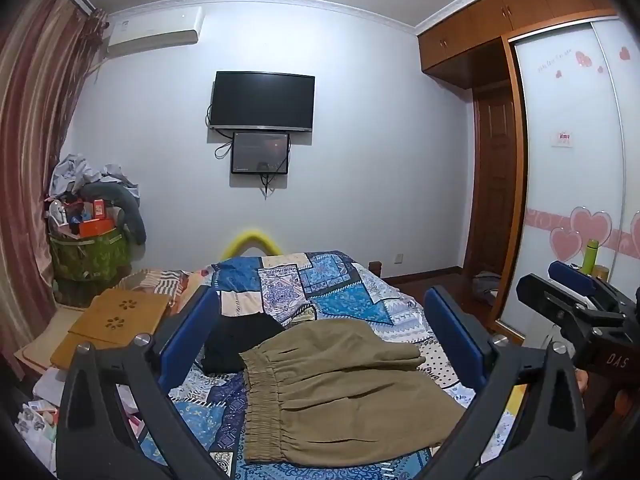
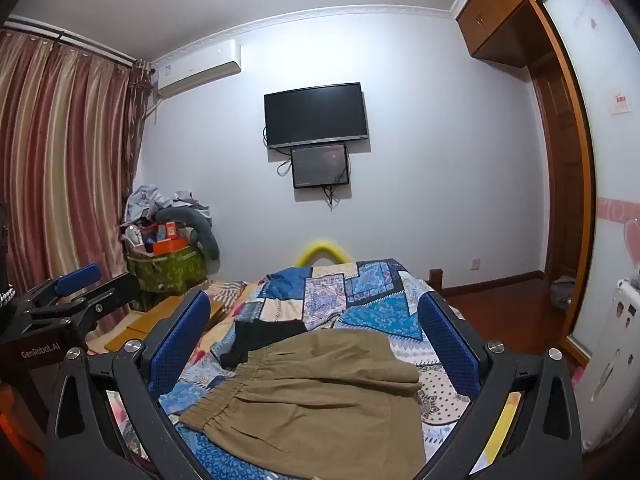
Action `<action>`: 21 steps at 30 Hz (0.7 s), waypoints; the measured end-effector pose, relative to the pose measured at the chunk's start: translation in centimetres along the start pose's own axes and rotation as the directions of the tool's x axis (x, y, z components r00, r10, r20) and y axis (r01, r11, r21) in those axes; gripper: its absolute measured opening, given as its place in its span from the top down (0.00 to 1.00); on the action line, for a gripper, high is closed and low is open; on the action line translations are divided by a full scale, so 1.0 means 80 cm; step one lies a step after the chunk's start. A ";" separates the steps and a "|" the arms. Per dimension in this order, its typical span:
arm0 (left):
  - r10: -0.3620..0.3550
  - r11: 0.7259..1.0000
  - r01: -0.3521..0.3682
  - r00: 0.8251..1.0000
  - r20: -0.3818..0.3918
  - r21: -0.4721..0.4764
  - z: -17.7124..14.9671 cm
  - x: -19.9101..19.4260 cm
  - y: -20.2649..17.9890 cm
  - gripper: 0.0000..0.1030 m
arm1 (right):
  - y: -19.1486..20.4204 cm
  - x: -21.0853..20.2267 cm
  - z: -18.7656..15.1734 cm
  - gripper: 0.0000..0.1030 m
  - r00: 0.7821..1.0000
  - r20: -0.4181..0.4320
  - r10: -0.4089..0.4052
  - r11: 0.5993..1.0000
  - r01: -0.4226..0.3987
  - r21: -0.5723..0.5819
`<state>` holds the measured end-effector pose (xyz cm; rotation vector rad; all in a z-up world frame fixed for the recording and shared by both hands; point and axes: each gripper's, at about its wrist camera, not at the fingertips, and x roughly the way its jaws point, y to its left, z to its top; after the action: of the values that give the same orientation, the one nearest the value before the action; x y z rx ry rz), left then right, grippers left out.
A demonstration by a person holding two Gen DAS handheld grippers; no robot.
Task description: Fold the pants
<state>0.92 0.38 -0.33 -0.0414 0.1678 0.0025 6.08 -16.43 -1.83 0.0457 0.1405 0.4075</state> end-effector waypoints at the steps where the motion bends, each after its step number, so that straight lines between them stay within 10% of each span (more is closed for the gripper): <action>1: 0.003 1.000 -0.003 1.000 0.003 0.007 -0.002 0.001 -0.005 0.00 | -0.003 0.000 0.001 0.00 1.000 -0.001 0.001 1.000 -0.001 0.000; 21: -0.004 1.000 0.004 1.000 -0.009 0.006 -0.002 0.003 -0.006 0.00 | -0.010 0.005 -0.010 0.00 1.000 -0.027 0.003 1.000 -0.002 0.013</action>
<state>1.15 -0.09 -0.54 -0.0357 0.1764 -0.0019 6.66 -16.95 -2.72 0.0533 0.1694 0.4099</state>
